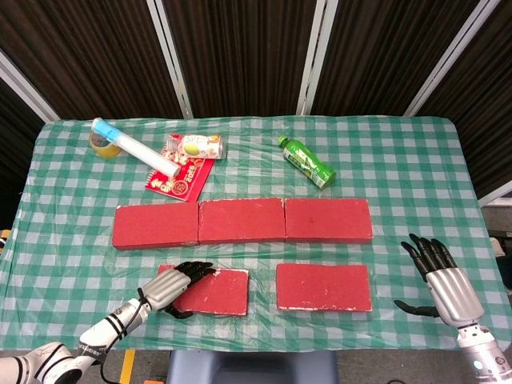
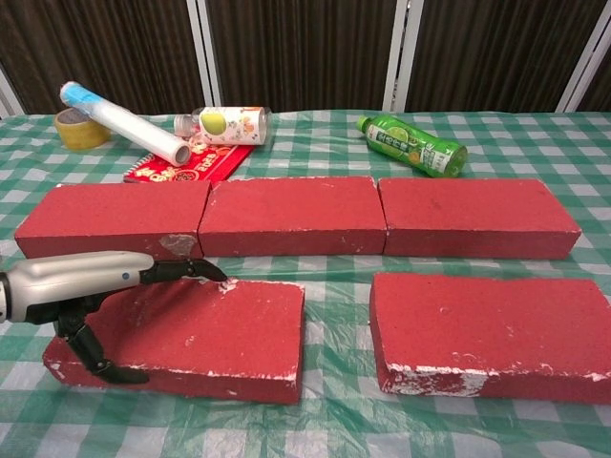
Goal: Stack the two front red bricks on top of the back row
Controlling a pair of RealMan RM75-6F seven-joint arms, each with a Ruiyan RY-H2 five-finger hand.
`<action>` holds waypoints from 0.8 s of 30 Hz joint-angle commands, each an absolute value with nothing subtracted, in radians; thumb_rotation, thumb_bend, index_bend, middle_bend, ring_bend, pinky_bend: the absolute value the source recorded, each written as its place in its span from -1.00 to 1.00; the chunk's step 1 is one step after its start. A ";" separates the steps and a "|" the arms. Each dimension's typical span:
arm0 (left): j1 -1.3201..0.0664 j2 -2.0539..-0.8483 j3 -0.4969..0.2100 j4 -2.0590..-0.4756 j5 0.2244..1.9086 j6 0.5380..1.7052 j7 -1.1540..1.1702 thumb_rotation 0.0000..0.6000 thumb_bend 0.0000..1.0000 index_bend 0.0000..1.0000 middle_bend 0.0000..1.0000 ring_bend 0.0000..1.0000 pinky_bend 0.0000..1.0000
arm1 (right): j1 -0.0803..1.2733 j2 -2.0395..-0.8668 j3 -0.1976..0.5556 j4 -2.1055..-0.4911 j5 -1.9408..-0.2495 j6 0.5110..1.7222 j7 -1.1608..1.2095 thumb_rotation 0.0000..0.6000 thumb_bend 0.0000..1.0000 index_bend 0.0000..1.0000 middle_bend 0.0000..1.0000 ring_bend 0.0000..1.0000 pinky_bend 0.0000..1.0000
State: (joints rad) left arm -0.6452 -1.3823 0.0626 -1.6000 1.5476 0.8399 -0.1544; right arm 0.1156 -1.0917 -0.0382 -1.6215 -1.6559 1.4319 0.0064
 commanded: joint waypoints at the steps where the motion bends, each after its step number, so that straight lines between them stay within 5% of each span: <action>1: -0.644 -1.388 0.062 -1.591 1.550 0.850 -0.158 1.00 -0.51 -1.00 -1.00 -0.79 -0.22 | 0.116 -1.092 -0.038 -1.622 -1.655 1.431 0.004 0.74 -0.60 -1.00 -1.00 -1.00 -1.00; 6: -0.633 -1.399 0.062 -1.573 1.552 0.881 -0.154 1.00 -0.47 -1.00 -1.00 -0.44 0.20 | 0.117 -1.094 -0.037 -1.622 -1.652 1.428 0.001 0.74 -0.60 -1.00 -1.00 -1.00 -1.00; 15: -0.619 -1.359 0.054 -1.622 1.566 0.944 -0.116 1.00 -0.49 -1.00 -0.96 -0.35 0.29 | 0.118 -1.098 -0.037 -1.623 -1.649 1.424 -0.008 0.75 -0.59 -1.00 -1.00 -1.00 -1.00; 24: -0.623 -1.246 -0.034 -1.676 1.522 1.019 -0.106 1.00 -0.48 -1.00 -0.81 -0.24 0.39 | 0.121 -1.099 -0.035 -1.622 -1.641 1.415 -0.011 0.74 -0.60 -1.00 -1.00 -1.00 -1.00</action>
State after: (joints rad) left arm -0.6196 -1.2643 -0.0170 -1.6714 1.5344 1.0087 -0.0958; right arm 0.1207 -1.0985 -0.0353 -1.6220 -1.6408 1.4156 -0.0109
